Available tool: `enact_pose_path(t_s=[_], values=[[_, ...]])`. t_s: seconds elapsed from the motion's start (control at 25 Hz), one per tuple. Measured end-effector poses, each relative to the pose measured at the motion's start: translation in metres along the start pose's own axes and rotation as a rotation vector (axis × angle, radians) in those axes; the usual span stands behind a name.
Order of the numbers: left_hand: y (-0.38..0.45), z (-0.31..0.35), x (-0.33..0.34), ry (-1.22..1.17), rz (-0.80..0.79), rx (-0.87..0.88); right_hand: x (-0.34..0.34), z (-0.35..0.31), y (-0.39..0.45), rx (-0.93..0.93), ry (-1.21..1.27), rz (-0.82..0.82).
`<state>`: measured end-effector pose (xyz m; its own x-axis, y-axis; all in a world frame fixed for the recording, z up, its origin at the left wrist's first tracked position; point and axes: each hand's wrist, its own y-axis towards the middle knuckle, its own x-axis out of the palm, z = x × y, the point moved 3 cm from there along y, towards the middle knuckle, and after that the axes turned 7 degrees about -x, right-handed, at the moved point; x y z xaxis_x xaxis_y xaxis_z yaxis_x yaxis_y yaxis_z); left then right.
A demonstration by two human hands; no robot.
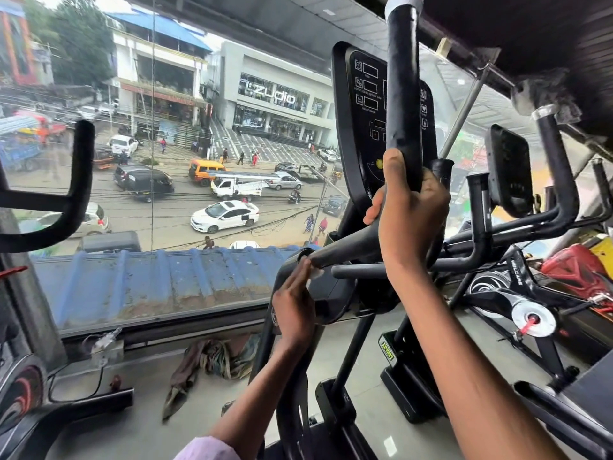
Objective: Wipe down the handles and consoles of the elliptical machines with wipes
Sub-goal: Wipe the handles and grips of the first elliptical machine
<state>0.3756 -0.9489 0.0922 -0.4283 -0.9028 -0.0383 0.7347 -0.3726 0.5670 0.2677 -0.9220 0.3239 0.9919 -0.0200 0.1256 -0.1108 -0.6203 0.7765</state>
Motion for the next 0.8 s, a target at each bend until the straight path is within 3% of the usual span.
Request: enact_pose_path(t_s=[0.12,0.2,0.4,0.48,0.68,0.8], values=[[0.024,-0.002,-0.005,-0.179,0.204,-0.247,0.0,0.0,0.0,-0.013,0.004,-0.001],[0.037,0.0,-0.002,-0.219,0.22,-0.307,0.0,0.001,0.0,-0.019,-0.002,0.001],[0.038,0.019,0.005,-0.075,0.023,-0.04,-0.001,0.001,-0.001,-0.006,0.033,-0.004],[0.027,0.014,0.0,-0.041,0.021,0.039,-0.001,0.001,0.0,-0.014,0.035,-0.002],[0.029,0.009,-0.004,0.035,-0.01,0.049,-0.001,0.002,0.0,-0.018,0.029,0.001],[0.049,0.027,-0.007,-0.085,-0.068,0.01,-0.001,0.002,0.0,-0.017,0.039,0.002]])
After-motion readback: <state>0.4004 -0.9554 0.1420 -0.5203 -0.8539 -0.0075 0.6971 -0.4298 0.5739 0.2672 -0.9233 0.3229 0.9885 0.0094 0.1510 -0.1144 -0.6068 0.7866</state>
